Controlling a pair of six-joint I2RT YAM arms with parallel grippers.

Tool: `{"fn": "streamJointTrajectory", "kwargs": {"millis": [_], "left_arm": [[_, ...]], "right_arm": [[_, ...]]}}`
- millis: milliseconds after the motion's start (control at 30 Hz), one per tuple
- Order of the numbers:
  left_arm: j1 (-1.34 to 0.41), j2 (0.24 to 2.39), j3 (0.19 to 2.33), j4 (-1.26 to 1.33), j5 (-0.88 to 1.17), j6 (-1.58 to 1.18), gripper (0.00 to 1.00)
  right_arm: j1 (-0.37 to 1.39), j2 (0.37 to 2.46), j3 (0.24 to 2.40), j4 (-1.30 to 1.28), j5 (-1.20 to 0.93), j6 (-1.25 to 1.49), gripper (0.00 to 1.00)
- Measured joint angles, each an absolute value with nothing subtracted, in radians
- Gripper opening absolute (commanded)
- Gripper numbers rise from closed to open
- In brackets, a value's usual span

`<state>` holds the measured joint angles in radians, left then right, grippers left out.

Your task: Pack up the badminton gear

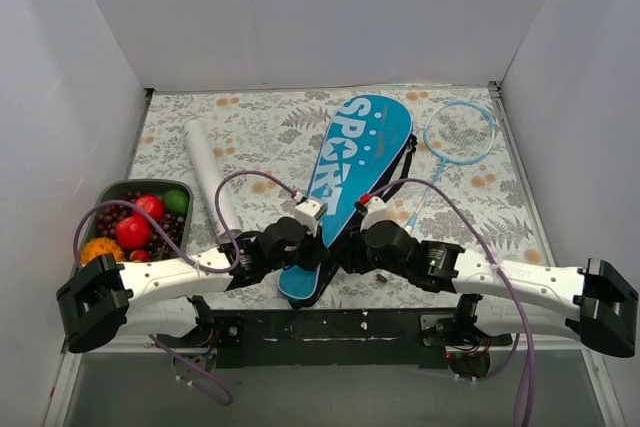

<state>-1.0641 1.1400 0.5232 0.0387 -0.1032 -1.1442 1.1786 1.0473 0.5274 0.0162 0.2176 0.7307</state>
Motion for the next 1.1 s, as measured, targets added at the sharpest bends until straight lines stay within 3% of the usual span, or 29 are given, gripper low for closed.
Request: {"fn": "streamJointTrajectory", "kwargs": {"millis": [167, 400, 733, 1100], "left_arm": [[-1.057, 1.177, 0.554, -0.010, -0.144, -1.192, 0.00], [-1.049, 1.133, 0.544, -0.052, -0.186, -1.282, 0.00], [-1.049, 1.091, 0.530, -0.060, -0.198, -1.330, 0.00], [-1.043, 1.090, 0.530, -0.059, -0.188, -1.328, 0.00]], "right_arm": [[1.132, 1.023, 0.628, -0.300, 0.388, 0.764, 0.45], [0.771, 1.054, 0.640, -0.463, 0.439, 0.747, 0.47], [0.394, 1.234, 0.710, -0.407, 0.426, 0.691, 0.48], [0.309, 1.456, 0.806, -0.356, 0.412, 0.683, 0.49]]}}
